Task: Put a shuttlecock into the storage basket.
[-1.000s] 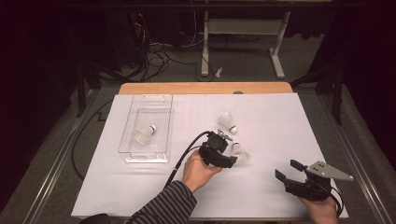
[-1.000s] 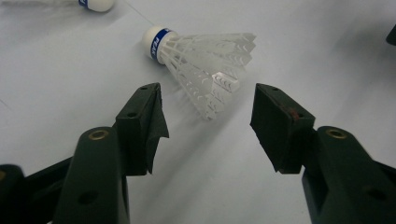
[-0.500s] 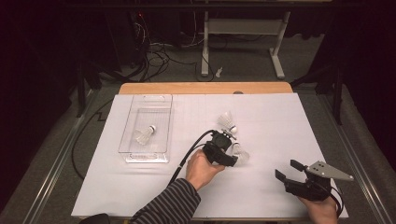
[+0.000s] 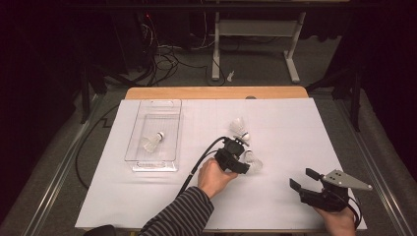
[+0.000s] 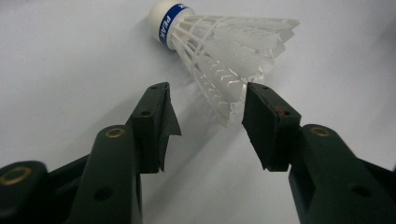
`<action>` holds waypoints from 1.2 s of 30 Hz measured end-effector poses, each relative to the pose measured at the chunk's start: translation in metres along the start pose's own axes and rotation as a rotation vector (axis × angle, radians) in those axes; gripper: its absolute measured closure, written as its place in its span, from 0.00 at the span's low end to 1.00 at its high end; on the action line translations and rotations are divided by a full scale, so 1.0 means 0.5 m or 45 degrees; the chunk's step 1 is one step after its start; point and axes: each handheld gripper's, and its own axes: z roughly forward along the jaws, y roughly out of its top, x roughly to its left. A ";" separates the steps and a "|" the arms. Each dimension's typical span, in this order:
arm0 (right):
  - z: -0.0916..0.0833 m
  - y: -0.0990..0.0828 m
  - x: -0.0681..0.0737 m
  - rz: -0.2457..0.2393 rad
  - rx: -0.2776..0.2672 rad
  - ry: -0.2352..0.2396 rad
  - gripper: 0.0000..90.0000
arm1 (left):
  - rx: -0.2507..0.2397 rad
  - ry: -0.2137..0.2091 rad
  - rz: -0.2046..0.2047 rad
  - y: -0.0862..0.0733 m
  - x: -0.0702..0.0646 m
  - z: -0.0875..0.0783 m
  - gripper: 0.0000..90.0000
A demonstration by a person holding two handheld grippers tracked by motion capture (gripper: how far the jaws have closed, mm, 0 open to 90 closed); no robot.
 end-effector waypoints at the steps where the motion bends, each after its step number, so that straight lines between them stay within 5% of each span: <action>1: 0.000 0.000 0.000 0.000 0.000 0.000 0.31 | 0.001 0.000 -0.004 0.000 0.000 0.001 0.59; 36: 0.000 0.000 0.000 -0.003 0.002 0.001 0.31 | 0.042 0.002 -0.016 0.000 0.010 0.012 0.84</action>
